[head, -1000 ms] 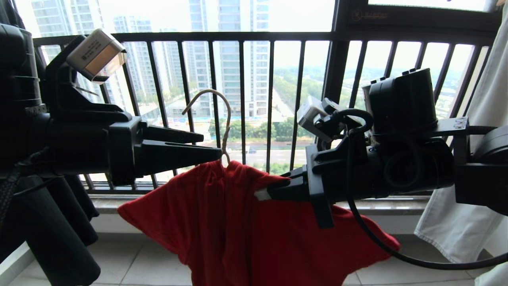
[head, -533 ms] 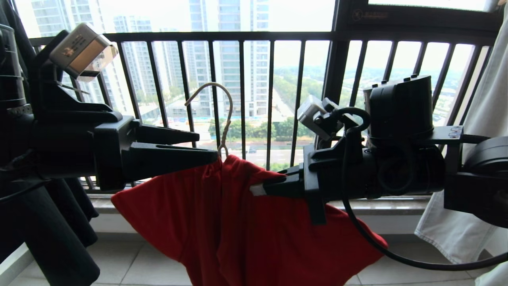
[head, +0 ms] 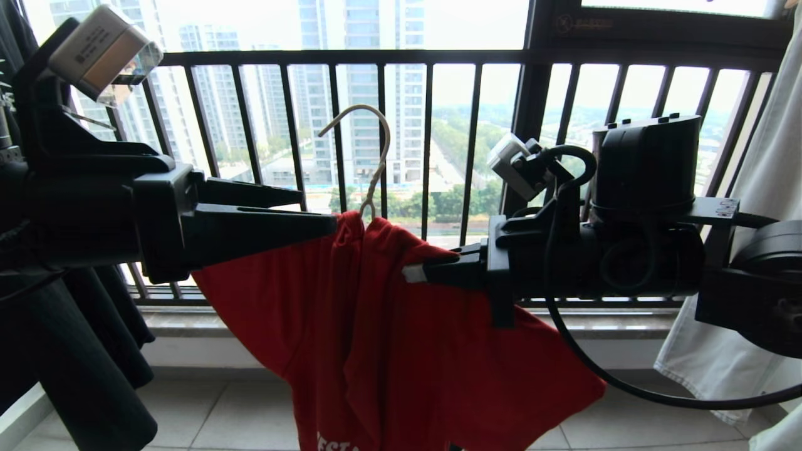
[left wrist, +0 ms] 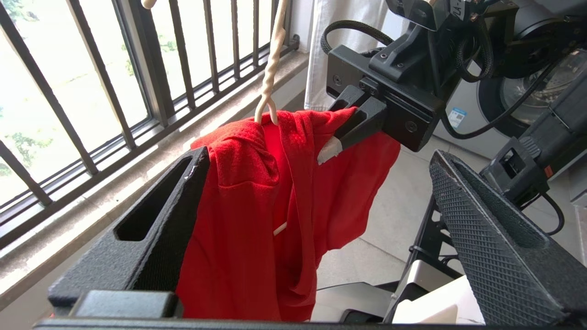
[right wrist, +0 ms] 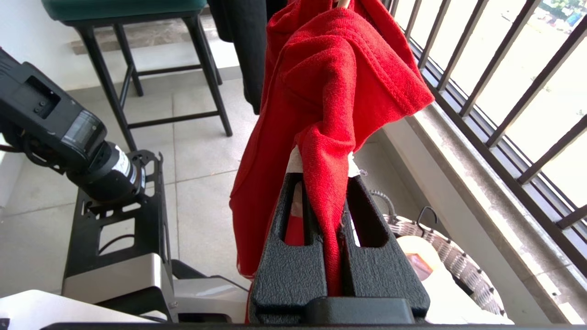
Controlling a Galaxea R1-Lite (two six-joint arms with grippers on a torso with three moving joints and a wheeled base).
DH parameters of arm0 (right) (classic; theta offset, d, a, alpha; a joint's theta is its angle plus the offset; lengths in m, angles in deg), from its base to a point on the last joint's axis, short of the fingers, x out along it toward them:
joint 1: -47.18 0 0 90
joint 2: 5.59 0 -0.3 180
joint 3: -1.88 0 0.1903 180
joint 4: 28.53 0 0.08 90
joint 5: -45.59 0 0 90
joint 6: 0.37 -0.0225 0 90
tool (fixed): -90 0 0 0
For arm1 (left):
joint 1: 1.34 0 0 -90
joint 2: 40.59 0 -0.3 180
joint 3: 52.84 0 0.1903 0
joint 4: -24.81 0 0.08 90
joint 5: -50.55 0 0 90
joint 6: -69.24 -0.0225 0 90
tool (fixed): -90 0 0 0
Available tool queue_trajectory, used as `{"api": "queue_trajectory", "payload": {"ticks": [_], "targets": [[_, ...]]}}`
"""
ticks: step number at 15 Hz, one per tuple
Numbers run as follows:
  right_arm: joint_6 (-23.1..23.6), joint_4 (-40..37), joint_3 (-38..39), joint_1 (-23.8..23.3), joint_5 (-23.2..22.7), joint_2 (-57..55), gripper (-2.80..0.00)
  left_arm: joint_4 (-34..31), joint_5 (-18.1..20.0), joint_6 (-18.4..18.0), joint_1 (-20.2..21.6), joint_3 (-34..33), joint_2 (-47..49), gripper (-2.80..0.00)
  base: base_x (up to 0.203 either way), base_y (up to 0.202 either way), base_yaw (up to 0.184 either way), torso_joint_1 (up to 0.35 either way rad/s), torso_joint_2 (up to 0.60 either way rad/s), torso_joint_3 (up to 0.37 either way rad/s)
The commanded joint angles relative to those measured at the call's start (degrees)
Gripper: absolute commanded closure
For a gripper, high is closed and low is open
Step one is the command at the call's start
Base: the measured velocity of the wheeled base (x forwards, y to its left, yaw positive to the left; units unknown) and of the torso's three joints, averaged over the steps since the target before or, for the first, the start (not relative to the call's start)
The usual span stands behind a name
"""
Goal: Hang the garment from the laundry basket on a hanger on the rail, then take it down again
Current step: Hang the clothes rack on the clothesline
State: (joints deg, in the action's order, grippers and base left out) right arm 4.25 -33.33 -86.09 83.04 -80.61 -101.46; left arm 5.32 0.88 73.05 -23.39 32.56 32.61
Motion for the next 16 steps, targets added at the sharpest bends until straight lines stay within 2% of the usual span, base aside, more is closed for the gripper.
{"api": "queue_trajectory", "payload": {"ticks": [1, 2, 8, 11, 14, 16], "targets": [[0.0, 0.0, 0.4, -1.8, 0.1, 1.4, 0.0, 0.1, 0.2, 0.0, 0.0, 0.0, -0.2, -2.8, 0.0, 0.0, 0.0, 0.0, 0.0, 0.0], [0.0, 0.0, 0.7, -2.6, 0.8, 2.3, 0.0, 0.0, 0.2, -0.1, 0.0, -0.1, -0.2, 0.0, 0.0, 0.0, 0.0, 0.0, 0.0, 0.0], [-0.1, -0.5, 5.1, -9.4, 2.8, 8.6, 0.0, -0.2, 0.1, 0.0, 0.0, 0.1, -1.3, 0.0, 0.0, 0.0, 0.0, 0.0, 0.0, 0.0], [-0.2, -2.2, 7.7, -12.4, 5.9, 12.3, 0.0, 0.1, -5.1, 0.0, 0.0, 1.2, -0.1, 0.0, 0.0, 0.0, 0.0, 0.0, 0.0, 0.0], [-2.8, -2.3, 9.1, -14.7, 12.8, 15.2, 0.0, 0.3, -8.0, 0.1, 0.0, 3.0, 3.6, 0.0, 0.0, 0.0, 0.0, 0.0, 0.0, 0.0], [-3.3, -2.3, 10.1, -15.5, 17.6, 17.4, 0.0, 0.3, -13.1, 0.3, 0.0, 4.8, 6.2, 0.0, 0.0, 0.0, 0.0, 0.0, 0.0, 0.0]]}}
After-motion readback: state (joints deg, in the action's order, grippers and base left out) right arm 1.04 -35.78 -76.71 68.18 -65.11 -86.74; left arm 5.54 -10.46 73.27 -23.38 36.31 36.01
